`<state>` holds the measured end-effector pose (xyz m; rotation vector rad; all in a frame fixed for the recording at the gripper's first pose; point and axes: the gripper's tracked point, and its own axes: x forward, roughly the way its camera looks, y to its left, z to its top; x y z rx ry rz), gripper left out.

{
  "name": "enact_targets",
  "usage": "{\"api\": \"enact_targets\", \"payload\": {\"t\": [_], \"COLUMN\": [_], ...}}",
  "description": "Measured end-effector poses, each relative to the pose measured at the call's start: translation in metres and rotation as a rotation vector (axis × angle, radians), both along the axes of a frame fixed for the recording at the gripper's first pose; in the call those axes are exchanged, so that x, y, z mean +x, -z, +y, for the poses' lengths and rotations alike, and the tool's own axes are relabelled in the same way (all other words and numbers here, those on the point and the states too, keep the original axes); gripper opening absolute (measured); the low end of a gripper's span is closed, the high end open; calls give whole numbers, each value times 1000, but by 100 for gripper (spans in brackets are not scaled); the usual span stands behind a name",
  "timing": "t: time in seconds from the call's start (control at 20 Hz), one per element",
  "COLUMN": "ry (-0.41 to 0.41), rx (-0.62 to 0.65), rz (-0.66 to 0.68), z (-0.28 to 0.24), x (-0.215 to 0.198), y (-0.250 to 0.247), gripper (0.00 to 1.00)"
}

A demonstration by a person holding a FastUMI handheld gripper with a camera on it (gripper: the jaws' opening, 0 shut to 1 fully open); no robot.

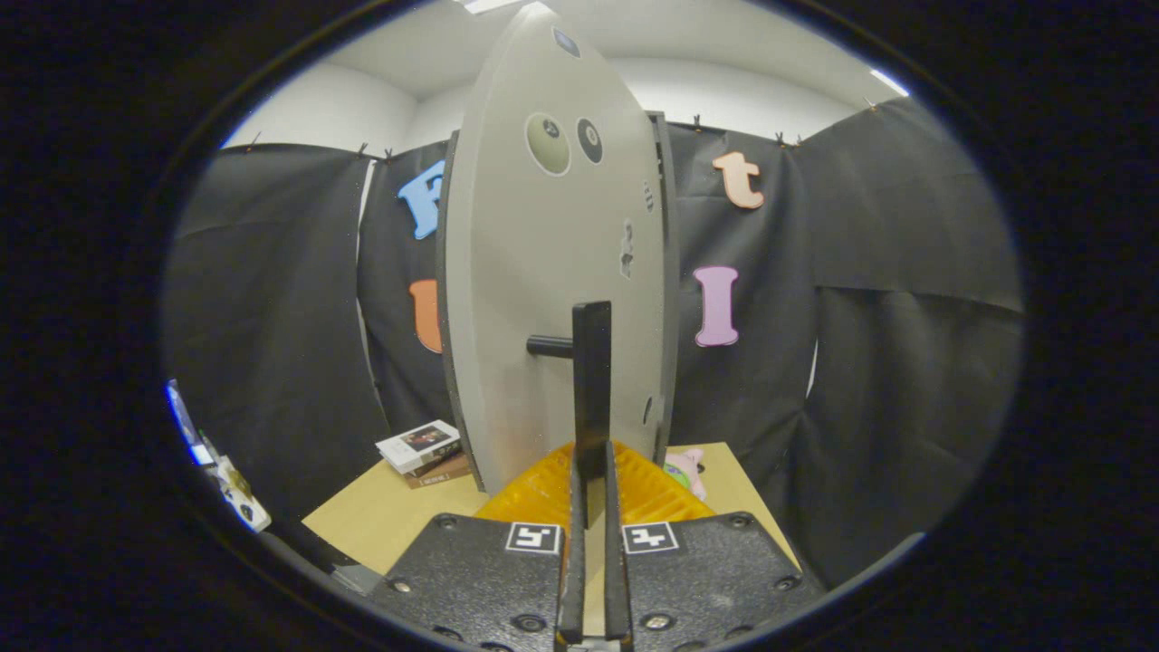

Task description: Open the shoe cabinet door, grab the shoes and put them into the shoe cabinet, then close the shoe cabinet door.

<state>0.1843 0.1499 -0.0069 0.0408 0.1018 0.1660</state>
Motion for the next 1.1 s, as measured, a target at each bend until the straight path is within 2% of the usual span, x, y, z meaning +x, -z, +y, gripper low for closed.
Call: {"api": "enact_targets", "payload": {"t": [0.35, 0.6, 0.75, 1.1], "ry": [110, 182, 165, 129], "rx": [-13, -2, 48, 45], "rz": [1, 3, 16, 24], "z": [-33, -80, -90, -105], "x": [-1, 4, 8, 9], "y": [1, 1, 2, 2], "gripper": [4, 4, 4, 4]}}
